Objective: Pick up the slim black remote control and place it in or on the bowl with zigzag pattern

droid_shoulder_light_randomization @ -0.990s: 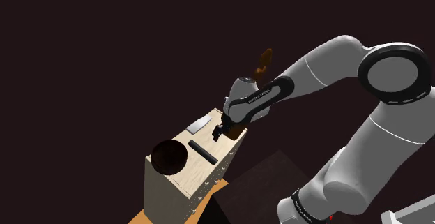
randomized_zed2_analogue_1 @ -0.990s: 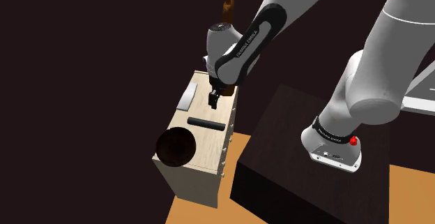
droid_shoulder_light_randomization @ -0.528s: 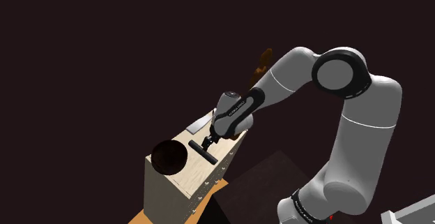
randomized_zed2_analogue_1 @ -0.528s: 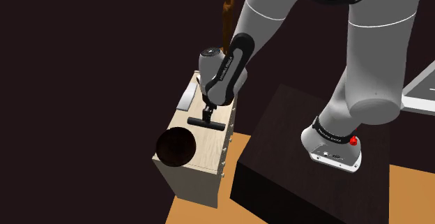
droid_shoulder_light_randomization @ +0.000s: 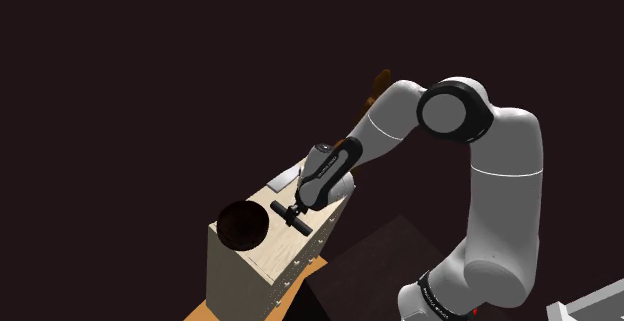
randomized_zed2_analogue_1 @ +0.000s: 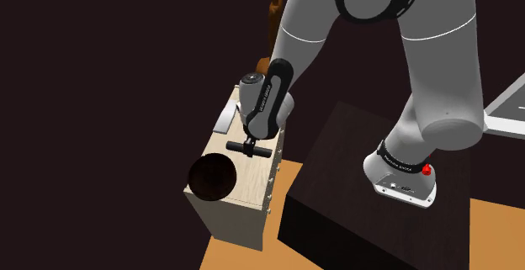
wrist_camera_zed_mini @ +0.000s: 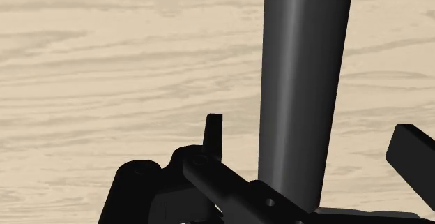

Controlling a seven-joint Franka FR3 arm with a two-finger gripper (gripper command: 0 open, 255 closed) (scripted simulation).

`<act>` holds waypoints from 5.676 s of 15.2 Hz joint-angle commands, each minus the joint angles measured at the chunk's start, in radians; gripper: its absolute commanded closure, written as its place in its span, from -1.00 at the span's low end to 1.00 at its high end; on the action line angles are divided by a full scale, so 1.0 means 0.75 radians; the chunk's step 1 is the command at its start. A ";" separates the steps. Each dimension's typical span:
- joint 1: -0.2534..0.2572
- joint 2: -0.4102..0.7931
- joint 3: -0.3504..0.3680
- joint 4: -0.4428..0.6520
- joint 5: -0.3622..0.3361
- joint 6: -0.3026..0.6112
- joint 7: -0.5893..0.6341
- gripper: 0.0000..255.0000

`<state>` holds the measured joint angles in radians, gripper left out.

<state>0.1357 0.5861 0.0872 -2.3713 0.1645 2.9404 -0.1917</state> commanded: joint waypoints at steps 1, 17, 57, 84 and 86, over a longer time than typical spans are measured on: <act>0.000 0.033 0.001 0.014 0.000 0.020 -0.002 -1.00; 0.000 0.033 0.002 0.012 0.001 0.022 -0.002 1.00; 0.246 -0.348 0.049 0.150 -0.113 -0.471 0.430 1.00; 0.364 -0.054 0.046 0.347 -0.168 -0.367 0.574 -1.00; 0.364 -0.054 0.046 0.347 -0.168 -0.367 0.574 -1.00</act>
<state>0.4084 0.5453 0.1219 -2.1111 0.0387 2.6654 0.2389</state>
